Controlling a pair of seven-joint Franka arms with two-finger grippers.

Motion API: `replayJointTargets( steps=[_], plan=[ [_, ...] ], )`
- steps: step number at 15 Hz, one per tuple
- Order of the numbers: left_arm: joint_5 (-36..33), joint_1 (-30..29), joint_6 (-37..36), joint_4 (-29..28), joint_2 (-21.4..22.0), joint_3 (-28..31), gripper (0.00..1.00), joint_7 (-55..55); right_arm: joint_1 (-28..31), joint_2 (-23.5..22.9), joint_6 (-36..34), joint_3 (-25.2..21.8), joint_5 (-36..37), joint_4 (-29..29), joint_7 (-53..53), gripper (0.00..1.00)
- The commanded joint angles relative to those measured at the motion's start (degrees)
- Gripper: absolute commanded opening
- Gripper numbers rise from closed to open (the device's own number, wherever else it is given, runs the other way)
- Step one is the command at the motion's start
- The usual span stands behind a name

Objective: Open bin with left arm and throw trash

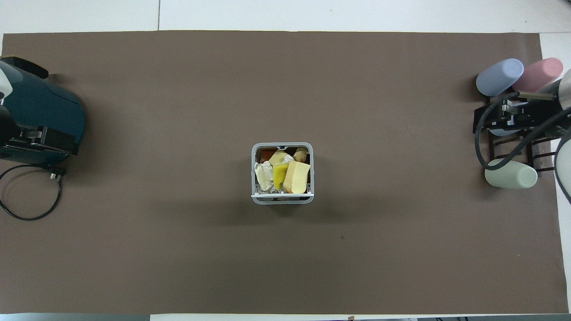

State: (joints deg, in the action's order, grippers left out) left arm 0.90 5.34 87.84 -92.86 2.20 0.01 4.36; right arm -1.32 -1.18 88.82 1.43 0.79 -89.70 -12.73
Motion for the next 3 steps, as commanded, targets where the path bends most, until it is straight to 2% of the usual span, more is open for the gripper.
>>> replayJointTargets(
  steps=[1, 3],
  plan=[
    [-1.25, 0.28, 0.93, -1.97, 1.67, -0.09, 1.00, -0.76, 1.23, 1.88, 0.38, 0.68, -0.26, -2.50, 4.01, 1.00],
    [-1.25, 0.28, 0.84, -1.97, 1.67, -0.09, 1.00, -0.76, 1.67, 1.88, 1.00, 0.68, -0.26, -2.93, 6.05, 1.00]
  ],
)
